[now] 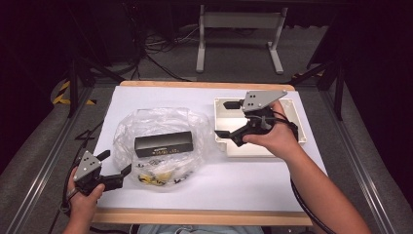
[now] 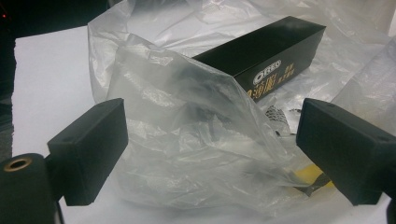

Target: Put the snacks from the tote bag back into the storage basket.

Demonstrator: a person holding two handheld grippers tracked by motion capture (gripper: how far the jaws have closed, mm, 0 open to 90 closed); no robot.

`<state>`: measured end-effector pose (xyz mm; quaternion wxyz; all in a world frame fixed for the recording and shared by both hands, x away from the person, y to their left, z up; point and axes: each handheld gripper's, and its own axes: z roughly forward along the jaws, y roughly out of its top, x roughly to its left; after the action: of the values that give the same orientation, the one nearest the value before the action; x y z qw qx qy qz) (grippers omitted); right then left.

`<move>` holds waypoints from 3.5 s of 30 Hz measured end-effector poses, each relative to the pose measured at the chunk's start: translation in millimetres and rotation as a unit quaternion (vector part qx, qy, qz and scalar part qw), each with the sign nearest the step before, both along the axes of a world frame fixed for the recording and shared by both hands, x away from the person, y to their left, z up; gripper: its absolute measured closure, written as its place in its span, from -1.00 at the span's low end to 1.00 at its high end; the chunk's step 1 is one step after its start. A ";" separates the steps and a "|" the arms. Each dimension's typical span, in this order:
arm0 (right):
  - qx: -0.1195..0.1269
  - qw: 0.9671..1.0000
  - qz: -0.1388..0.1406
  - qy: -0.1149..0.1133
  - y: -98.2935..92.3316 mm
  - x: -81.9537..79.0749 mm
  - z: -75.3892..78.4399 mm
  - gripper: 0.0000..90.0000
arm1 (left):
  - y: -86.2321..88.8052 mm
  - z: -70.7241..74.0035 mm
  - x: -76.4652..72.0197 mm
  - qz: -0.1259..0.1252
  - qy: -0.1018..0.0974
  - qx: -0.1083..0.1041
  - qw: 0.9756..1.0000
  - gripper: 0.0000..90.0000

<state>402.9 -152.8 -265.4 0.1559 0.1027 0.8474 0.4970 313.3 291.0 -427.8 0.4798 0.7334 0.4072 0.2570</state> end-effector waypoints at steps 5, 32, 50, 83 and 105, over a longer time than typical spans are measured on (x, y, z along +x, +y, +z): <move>-0.003 1.000 0.020 0.003 17.0 8.6 2.4 -0.72 | 0.3 0.0 0.2 -0.001 0.000 -0.001 1.000 -0.77; -0.024 0.996 0.081 0.033 85.6 56.5 2.3 -0.70 | 0.8 -0.1 1.7 -0.006 0.002 -0.008 1.000 -0.77; -0.030 0.994 0.109 0.007 130.9 79.8 -31.0 -0.54 | 2.9 0.5 1.5 -0.006 -0.003 -0.013 1.000 -0.78; -0.045 0.990 0.116 0.066 164.7 90.6 -102.4 -0.59 | 3.8 1.8 1.9 -0.008 -0.001 -0.021 1.000 -0.78; -0.120 0.982 0.115 0.094 177.8 91.9 -129.6 -0.67 | 3.9 1.6 1.7 -0.009 0.001 -0.021 1.000 -0.78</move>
<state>494.9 24.9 -395.0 0.0288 0.0310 0.9180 0.3943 315.0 294.9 -426.2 0.4972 0.7269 0.4064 0.2435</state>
